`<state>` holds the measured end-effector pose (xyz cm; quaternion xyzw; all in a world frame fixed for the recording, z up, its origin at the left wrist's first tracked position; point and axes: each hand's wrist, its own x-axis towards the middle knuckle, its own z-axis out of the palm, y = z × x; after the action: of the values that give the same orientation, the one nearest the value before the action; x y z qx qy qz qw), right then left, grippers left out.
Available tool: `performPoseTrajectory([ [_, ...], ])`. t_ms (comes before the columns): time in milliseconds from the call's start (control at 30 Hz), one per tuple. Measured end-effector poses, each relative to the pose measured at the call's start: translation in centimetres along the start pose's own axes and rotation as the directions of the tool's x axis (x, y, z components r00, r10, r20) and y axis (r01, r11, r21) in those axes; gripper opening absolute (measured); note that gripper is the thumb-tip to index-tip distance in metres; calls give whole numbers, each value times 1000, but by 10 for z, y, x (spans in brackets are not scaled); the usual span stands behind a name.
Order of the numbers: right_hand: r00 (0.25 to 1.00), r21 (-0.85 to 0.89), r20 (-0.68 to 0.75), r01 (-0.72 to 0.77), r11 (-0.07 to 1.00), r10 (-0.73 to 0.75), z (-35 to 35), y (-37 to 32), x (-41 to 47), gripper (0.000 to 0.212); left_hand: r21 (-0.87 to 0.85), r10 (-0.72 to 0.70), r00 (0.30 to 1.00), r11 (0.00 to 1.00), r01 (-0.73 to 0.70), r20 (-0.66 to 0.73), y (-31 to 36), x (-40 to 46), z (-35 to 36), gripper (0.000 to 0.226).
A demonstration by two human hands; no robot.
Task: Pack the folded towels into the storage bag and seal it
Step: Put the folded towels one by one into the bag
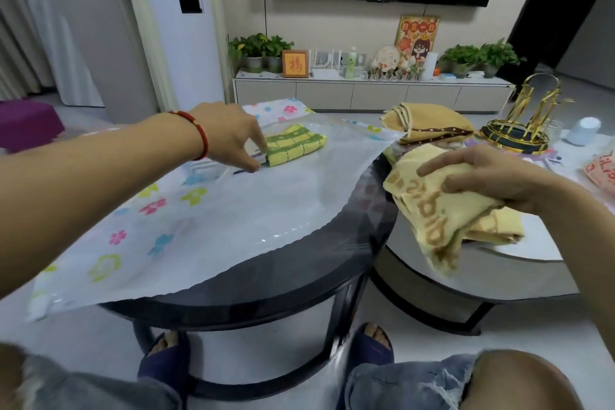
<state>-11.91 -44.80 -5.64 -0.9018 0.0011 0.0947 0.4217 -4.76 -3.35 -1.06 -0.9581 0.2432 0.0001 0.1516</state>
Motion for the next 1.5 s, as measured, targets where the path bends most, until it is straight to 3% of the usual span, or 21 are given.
performPoseTrajectory([
  [100,969,202,202,104,974,-145,36,-48,-12,34,-23,-62,996,998,64,64,-12,-14,15,55],
  [200,927,413,283,114,903,-247,100,-81,11,34,-47,-109,990,992,113,94,-27,-30,29,60],
  [300,944,616,215,67,785,-250,174,-110,49,37,-53,-131,991,990,129,-33,-47,-40,26,63],
  [433,977,899,79,15,439,-197,266,-131,87,47,-14,-152,967,988,152,-207,-72,-41,-2,75],
  [467,987,905,83,-15,426,-140,289,-132,94,50,-6,-159,963,987,161,-219,-78,-41,-8,78],
  [600,991,558,117,-122,821,68,353,-134,101,59,18,-154,963,987,162,-220,-88,-42,-19,81],
  [667,984,547,167,-139,825,55,372,-142,105,57,0,-137,966,990,140,-221,-88,-40,-19,81],
  [800,942,699,335,-231,676,-24,418,-190,103,54,-10,-109,971,994,109,-211,-82,-39,-21,82],
  [867,933,668,344,-167,725,-103,439,-215,104,58,7,-106,975,994,109,-198,-82,-37,-21,83],
  [967,926,486,331,-1,874,-183,443,-230,115,66,23,-103,972,994,110,-210,-88,-35,-21,84],
  [1033,937,108,257,214,971,-236,434,-219,121,62,22,-102,971,994,109,-217,-92,-37,-20,83],
  [1100,922,-219,149,383,898,-357,426,-200,120,55,13,-103,969,994,109,-224,-97,-40,-20,83],
  [1200,831,-464,113,529,711,-545,427,-178,116,46,7,-99,966,995,103,-239,-99,-44,-18,81],
  [1300,766,-602,155,574,555,-624,429,-177,130,43,-13,-86,969,996,85,-233,-99,-45,-17,81],
  [1500,795,-711,140,496,499,-591,455,-215,164,33,-46,-83,977,996,76,-195,-97,-47,-19,81],
])
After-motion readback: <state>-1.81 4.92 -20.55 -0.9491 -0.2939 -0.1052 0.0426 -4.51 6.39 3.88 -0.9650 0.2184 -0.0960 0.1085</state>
